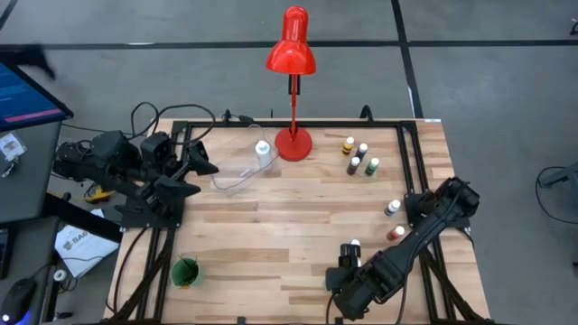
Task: Pick & Place Paint Supplies
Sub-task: Put the green paint bottle into the transparent bin
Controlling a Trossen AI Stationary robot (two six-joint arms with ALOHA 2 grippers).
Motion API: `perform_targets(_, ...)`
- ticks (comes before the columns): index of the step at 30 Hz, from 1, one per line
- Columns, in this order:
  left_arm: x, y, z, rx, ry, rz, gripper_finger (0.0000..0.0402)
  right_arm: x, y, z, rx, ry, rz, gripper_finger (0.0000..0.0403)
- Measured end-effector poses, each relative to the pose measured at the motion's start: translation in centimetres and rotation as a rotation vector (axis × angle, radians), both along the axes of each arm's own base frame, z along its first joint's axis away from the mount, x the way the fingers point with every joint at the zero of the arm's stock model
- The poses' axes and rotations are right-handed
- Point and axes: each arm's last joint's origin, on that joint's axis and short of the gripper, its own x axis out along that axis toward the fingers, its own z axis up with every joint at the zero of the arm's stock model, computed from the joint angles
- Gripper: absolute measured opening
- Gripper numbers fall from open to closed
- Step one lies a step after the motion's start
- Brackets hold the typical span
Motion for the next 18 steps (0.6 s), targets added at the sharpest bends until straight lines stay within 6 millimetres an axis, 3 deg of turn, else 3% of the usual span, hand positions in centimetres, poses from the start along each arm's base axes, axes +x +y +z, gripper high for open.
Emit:
perform_targets(8, 0.0, 0.0, 0.0, 0.0, 0.0, 0.0, 0.0273, 0.34, -0.39, 0.21, 0.011, -0.008, -0.01, 0.0223)
perform_targets(16, 0.0, 0.0, 0.0, 0.0, 0.0, 0.0, 0.0273, 0.36, -0.48, 0.22, 0.009, -0.005, -0.015, 0.0112)
perform_targets(18, 0.0, 0.0, 0.0, 0.0, 0.0, 0.0, 0.0273, 0.35, -0.48, 0.22, 0.009, -0.005, -0.015, 0.0112)
